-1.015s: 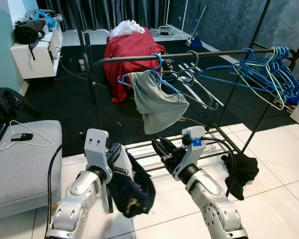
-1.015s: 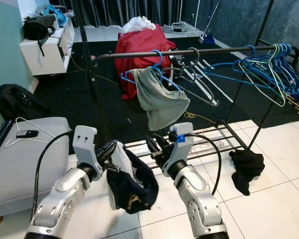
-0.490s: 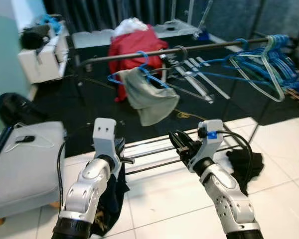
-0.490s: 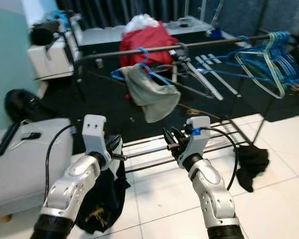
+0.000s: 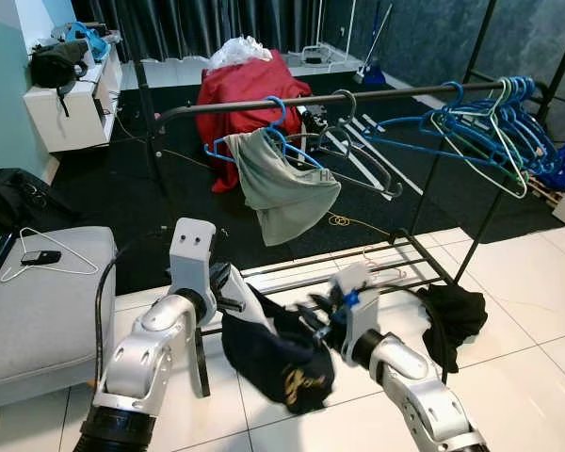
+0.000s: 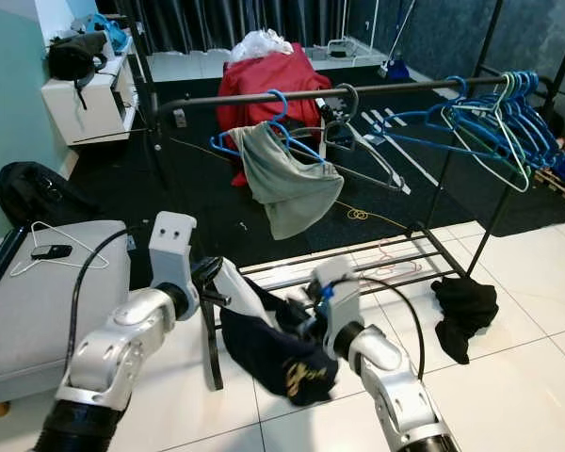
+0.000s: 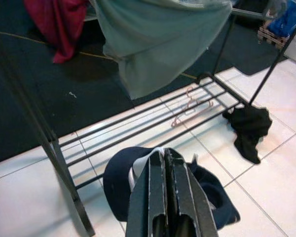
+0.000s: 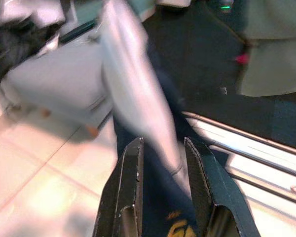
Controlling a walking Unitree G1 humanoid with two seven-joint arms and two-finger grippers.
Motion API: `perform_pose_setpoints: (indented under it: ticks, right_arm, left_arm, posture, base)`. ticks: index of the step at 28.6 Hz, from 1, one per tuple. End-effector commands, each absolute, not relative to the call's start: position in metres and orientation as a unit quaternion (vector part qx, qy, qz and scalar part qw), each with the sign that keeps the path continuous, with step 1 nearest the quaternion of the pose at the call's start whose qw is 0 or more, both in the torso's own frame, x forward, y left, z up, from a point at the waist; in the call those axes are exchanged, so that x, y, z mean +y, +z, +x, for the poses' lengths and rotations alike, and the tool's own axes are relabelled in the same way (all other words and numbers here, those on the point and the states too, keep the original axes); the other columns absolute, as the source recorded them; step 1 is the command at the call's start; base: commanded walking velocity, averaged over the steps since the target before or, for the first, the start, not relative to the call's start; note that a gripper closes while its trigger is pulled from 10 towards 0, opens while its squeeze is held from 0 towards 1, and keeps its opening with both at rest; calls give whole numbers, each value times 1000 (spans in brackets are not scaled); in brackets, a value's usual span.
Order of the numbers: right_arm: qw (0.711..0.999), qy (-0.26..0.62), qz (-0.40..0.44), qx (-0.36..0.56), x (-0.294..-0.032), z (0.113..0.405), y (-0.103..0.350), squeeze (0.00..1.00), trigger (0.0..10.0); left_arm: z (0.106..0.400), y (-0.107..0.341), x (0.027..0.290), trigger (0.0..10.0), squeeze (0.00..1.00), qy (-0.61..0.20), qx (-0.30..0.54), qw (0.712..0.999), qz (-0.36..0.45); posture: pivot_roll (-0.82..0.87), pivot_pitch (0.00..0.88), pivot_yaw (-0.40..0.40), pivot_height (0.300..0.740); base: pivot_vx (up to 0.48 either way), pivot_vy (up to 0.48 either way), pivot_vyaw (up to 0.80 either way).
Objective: Hang hanger
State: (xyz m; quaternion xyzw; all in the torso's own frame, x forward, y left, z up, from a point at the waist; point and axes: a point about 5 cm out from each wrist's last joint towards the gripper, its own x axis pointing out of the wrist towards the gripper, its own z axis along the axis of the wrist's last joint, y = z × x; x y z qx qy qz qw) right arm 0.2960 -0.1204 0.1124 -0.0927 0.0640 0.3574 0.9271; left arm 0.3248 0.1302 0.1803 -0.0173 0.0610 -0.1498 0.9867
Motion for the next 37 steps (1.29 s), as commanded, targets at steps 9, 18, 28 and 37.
perform_pose_setpoints:
  ticks: [9,18,28,37]
  right_arm:
    - [931,355,-64,53,-126,294,111,1000,10000]
    - [941,332,-66,15,-135,308,119,1000,10000]
    - [926,369,-55,55,-136,308,109,0,10000]
    - [927,363,-57,77,-154,313,100,0,10000]
  left_arm:
    - [315,228,117,10000,0,-261,-7,965,-15]
    - [307,245,104,10000,0,-345,-68,936,14]
    - [314,268,113,10000,0,-356,-104,928,21]
    - [295,287,105,10000,0,-438,-145,887,-13]
  posture:
    - [-87,60,2,740]
    - [-93,69,2,740]
    - [-92,73,7,740]
    - [-94,77,2,740]
  base:
    - [0,0,0]
    - [0,0,0]
    - [0,0,0]
    - [0,0,0]
